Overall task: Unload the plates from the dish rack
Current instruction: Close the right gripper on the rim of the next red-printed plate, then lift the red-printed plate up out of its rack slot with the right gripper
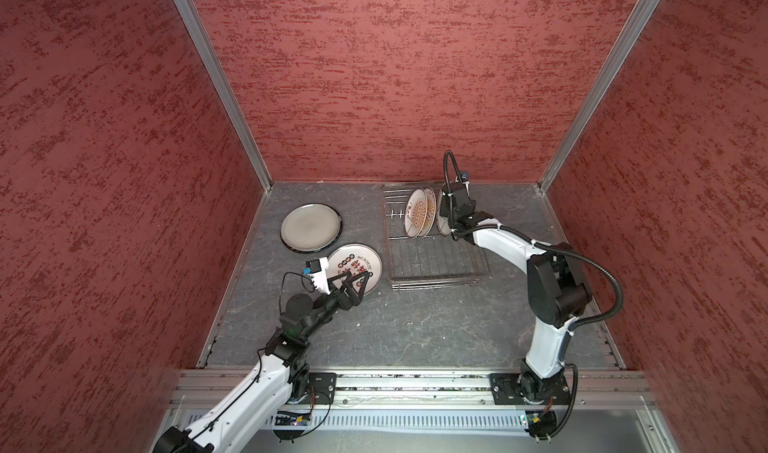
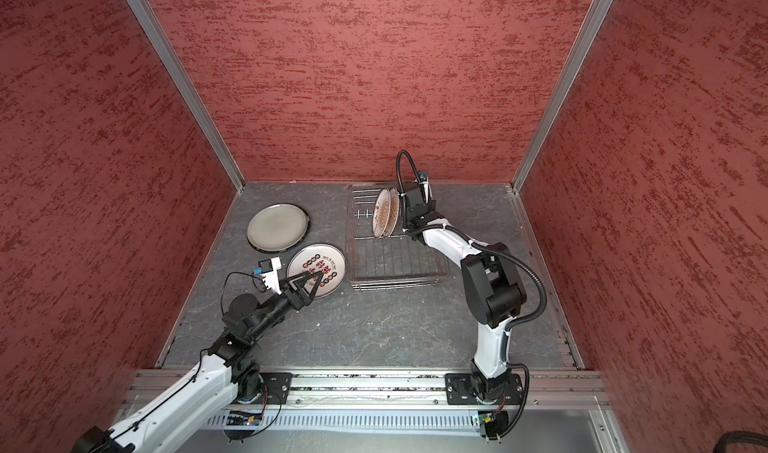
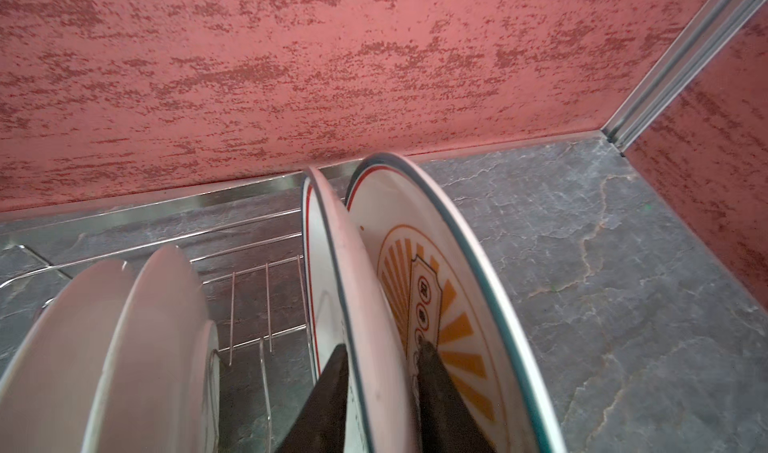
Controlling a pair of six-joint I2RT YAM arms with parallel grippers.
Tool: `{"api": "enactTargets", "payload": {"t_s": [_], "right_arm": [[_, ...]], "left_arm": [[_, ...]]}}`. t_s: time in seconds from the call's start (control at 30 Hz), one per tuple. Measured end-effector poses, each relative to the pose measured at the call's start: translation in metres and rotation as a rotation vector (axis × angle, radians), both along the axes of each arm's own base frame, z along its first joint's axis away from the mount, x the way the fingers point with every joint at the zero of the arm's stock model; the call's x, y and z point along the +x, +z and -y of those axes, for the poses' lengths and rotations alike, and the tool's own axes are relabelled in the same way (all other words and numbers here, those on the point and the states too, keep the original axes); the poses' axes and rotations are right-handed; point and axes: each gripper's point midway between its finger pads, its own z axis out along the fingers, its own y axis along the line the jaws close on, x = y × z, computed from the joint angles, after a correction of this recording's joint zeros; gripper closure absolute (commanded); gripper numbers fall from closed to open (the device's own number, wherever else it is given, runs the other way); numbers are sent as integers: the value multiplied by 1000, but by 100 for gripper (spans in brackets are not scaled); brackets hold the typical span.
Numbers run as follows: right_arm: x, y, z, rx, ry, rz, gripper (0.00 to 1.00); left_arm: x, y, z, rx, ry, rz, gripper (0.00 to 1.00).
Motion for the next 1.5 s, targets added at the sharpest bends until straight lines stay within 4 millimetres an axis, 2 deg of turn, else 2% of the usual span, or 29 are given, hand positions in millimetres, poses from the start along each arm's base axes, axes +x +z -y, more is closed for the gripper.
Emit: {"api": "enactTargets", "payload": {"t_s": [0.07,0.17,0.63,0.73,0.93,1.1,1.37,1.5], "right_arm": [[-1,0,1,-22,-16,-1,75],[-4,-3,4,-58,-33,-13,86],[-10,7,-3,-168,1,-15,93],[-16,18,-3,-174,9,9,93],[-32,60,1,-179,4,98,94],[-53,88,1,-184,0,174,94],[-113,113,0,-159,47,304,95],[-136,132,8,-97,60,383,95]], "left_arm": [[0,0,0,0,0,0,1],[0,0,0,0,1,0,1],[0,0,0,0,0,1,1],[0,0,0,0,0,1,1],[0,0,0,1,-1,2,1],[-1,3,1,-2,-5,10,1],[-4,6,1,-6,-12,23,1],[-5,5,3,7,-21,27,1]]}}
